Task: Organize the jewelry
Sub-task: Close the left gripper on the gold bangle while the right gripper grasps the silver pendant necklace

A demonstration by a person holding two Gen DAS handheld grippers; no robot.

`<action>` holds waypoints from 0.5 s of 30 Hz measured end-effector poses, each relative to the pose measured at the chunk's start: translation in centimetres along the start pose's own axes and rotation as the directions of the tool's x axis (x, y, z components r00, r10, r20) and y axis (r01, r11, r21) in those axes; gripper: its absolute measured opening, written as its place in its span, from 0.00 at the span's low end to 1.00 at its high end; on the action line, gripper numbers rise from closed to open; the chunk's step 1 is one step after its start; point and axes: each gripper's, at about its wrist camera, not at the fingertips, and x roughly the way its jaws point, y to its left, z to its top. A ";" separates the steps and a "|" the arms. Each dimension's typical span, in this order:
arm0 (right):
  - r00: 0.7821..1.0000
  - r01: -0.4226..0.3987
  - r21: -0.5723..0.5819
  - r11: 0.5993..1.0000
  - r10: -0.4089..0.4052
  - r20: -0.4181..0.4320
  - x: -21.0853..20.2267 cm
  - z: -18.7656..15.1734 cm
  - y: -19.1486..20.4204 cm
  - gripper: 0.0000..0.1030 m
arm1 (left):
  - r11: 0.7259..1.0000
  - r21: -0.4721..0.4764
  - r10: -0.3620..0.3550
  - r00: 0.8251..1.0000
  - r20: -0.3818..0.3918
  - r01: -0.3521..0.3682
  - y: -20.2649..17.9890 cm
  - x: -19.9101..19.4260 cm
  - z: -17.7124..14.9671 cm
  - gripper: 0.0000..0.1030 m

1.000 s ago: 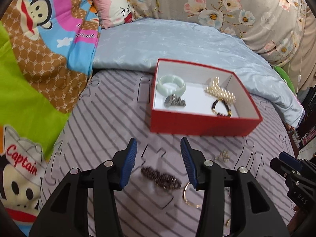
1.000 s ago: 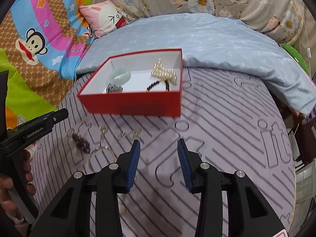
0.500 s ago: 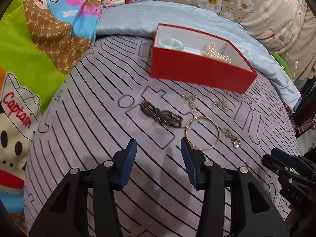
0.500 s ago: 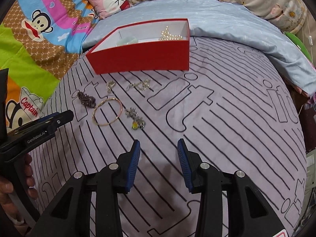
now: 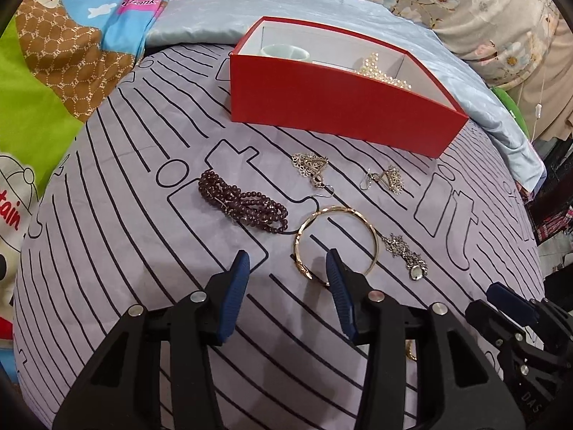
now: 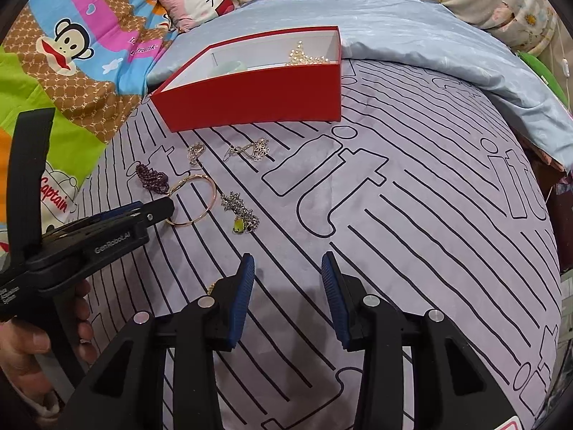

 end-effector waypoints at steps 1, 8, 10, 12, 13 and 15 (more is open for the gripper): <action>1.000 -0.002 0.000 1.000 0.002 0.000 0.1 0.1 0.0 0.38 | 1.000 0.006 0.005 1.000 0.004 -0.005 -0.1 0.1 0.1 0.40; 1.000 -0.021 -0.016 1.000 0.021 -0.007 1.4 1.0 0.6 0.38 | 0.998 0.044 0.040 0.999 0.022 -0.040 -0.5 0.6 0.3 0.23; 1.000 -0.026 -0.020 0.999 0.026 -0.010 1.8 1.2 0.8 0.38 | 0.998 0.050 0.037 0.999 0.023 -0.038 -0.5 0.6 0.2 0.15; 0.999 -0.032 -0.022 0.999 0.032 -0.012 2.1 1.4 1.0 0.37 | 0.998 0.055 0.032 0.999 0.022 -0.033 -0.5 0.6 0.2 0.10; 0.999 -0.035 -0.024 0.999 0.035 -0.013 2.3 1.6 1.1 0.37 | 0.998 0.056 0.030 0.999 0.021 -0.031 -0.5 0.6 0.2 0.06; 0.999 -0.037 -0.028 0.999 0.037 -0.013 2.6 1.7 1.4 0.36 | 0.998 0.059 0.025 1.000 0.019 -0.026 -0.4 0.6 0.2 0.03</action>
